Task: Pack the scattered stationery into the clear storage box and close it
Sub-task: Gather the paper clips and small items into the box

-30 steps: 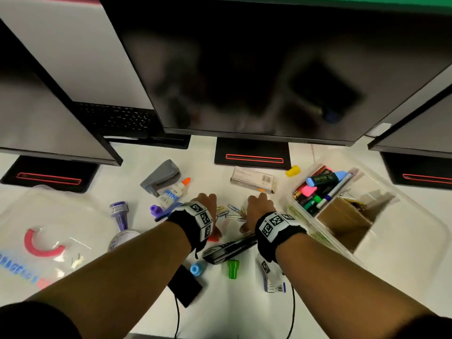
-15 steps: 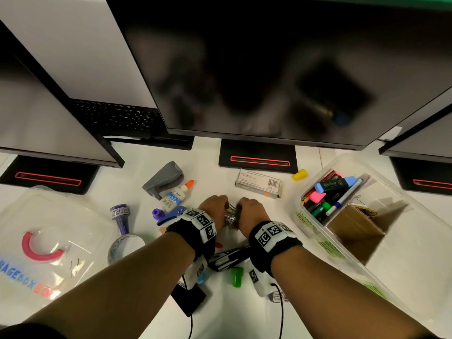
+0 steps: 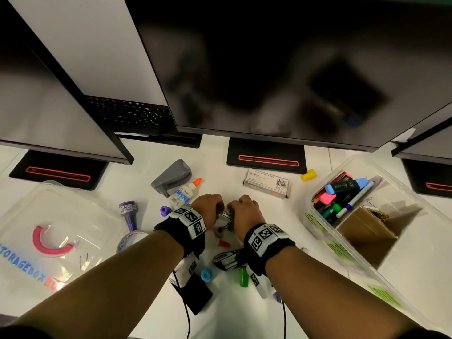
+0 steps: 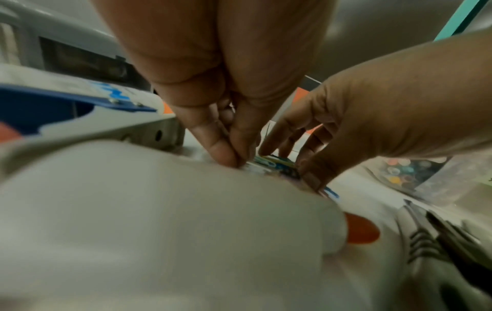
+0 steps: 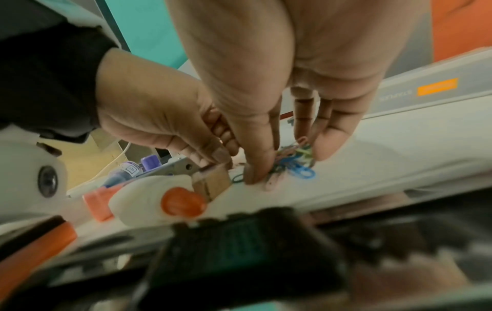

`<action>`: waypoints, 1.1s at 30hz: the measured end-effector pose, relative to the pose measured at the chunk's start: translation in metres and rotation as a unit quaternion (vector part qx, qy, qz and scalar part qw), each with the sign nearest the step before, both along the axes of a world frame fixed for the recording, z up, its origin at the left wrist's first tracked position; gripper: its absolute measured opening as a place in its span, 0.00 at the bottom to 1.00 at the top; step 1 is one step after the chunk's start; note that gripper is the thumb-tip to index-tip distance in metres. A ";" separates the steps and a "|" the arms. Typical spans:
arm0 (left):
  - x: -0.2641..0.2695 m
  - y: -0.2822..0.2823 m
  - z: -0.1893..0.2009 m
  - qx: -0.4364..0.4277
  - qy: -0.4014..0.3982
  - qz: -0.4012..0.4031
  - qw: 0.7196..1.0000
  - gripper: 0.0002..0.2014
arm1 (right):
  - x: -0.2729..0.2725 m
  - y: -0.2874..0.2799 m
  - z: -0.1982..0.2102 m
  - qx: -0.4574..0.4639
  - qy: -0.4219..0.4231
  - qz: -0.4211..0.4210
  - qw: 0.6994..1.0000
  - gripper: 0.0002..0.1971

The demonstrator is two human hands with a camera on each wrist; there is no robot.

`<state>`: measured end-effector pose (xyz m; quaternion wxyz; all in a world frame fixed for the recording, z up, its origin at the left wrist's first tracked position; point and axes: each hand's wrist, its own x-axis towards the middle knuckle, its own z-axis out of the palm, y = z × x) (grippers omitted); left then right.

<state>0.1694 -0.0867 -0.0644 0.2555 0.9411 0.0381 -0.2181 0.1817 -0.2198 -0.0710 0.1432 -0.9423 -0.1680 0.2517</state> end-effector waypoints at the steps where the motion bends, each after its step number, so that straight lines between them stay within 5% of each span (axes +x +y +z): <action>1: -0.001 0.001 0.001 0.008 0.000 -0.003 1.000 0.13 | 0.000 0.000 0.001 0.002 0.005 -0.001 1.000 0.16; 15: -0.015 0.003 -0.001 0.066 0.003 -0.044 0.997 0.13 | 0.007 0.001 0.011 -0.108 0.081 0.013 0.991 0.18; 22: -0.006 -0.002 -0.002 0.126 0.020 -0.102 0.987 0.20 | 0.011 -0.012 0.014 -0.087 0.083 -0.017 0.993 0.13; 33: -0.004 -0.013 -0.004 0.193 0.023 -0.152 0.969 0.14 | 0.005 -0.048 0.045 0.004 0.058 -0.104 0.993 0.14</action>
